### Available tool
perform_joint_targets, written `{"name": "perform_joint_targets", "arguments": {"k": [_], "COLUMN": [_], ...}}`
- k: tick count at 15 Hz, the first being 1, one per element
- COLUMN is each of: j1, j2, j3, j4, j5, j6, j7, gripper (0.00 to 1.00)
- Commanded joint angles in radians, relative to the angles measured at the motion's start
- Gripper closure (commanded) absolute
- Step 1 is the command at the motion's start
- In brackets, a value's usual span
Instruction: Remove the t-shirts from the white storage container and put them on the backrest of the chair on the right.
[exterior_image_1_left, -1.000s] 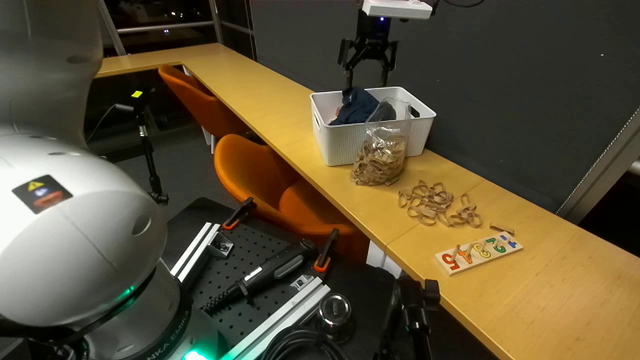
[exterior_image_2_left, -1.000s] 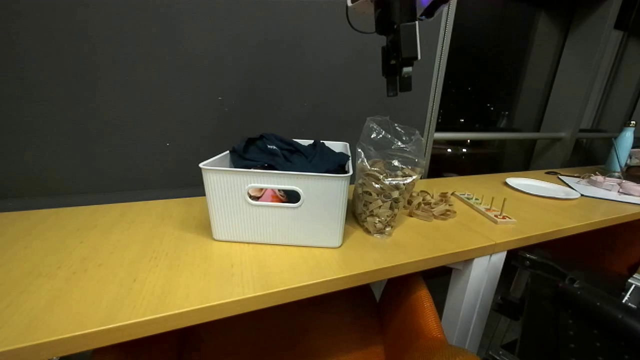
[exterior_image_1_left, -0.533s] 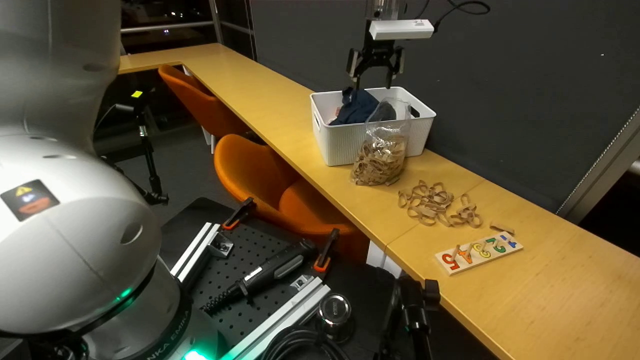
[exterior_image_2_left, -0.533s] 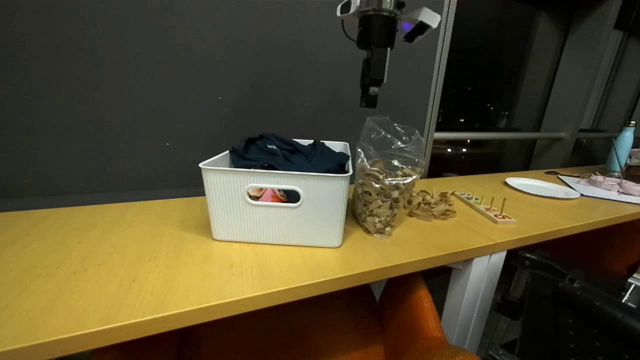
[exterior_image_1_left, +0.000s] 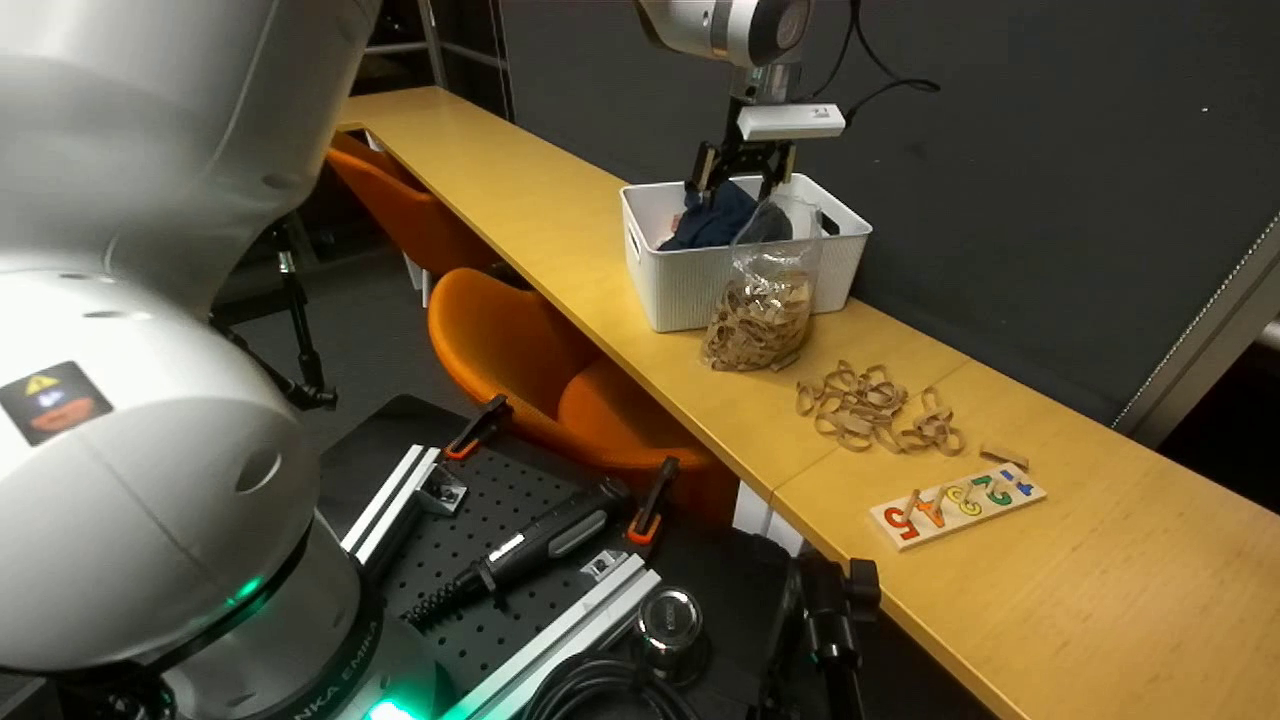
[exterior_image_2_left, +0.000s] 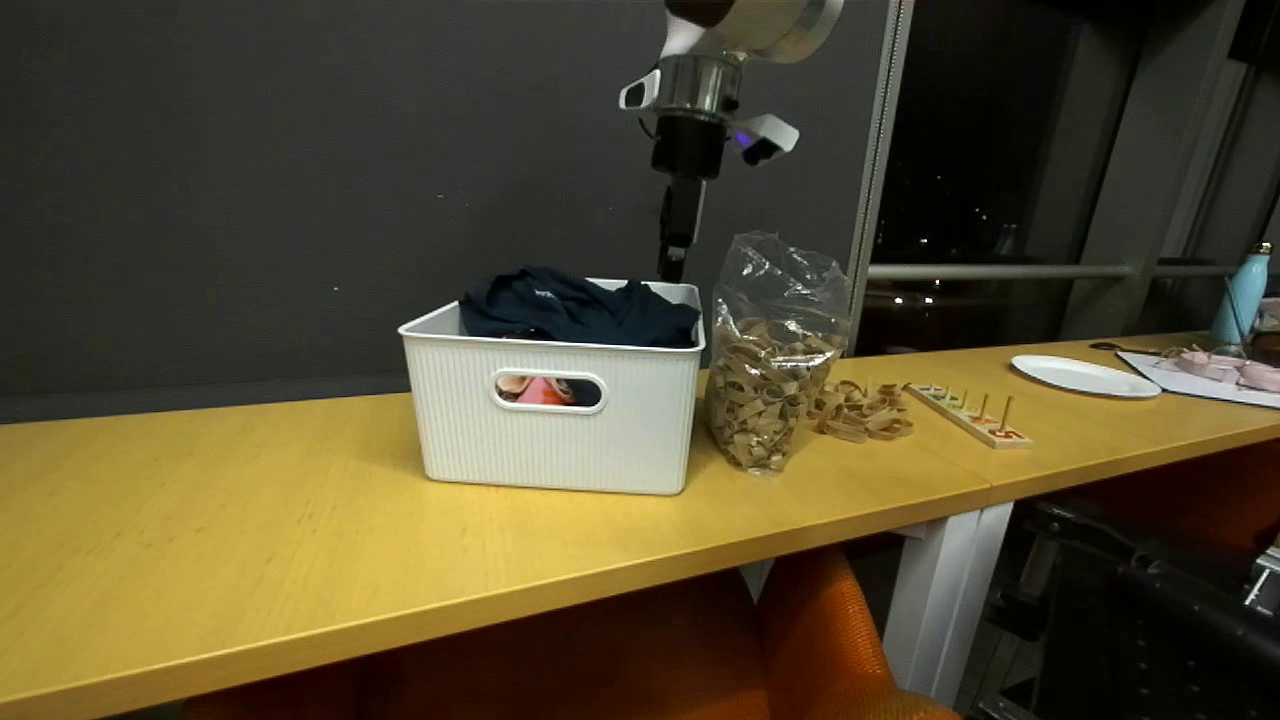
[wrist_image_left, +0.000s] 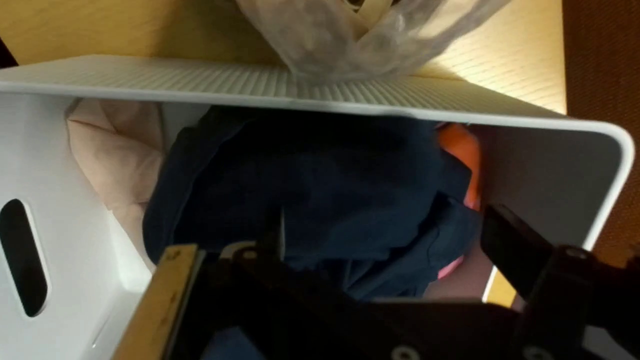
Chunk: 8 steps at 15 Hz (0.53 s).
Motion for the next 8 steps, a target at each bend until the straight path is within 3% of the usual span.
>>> {"name": "perform_joint_targets", "arguments": {"k": [1,6,7,8], "j1": [-0.004,0.018,0.022,0.026], "j2": [0.153,0.286,0.302,0.314], "j3": [0.02,0.024,0.023,0.022], "j4": [0.196,0.362,0.383,0.4], "j5": [-0.016,-0.031,-0.033,-0.036], "j6": [-0.016,-0.033,-0.028,-0.028], "j7": [0.01,0.019,0.022,0.025], "gripper": [0.0,0.0,0.25,0.26]}}
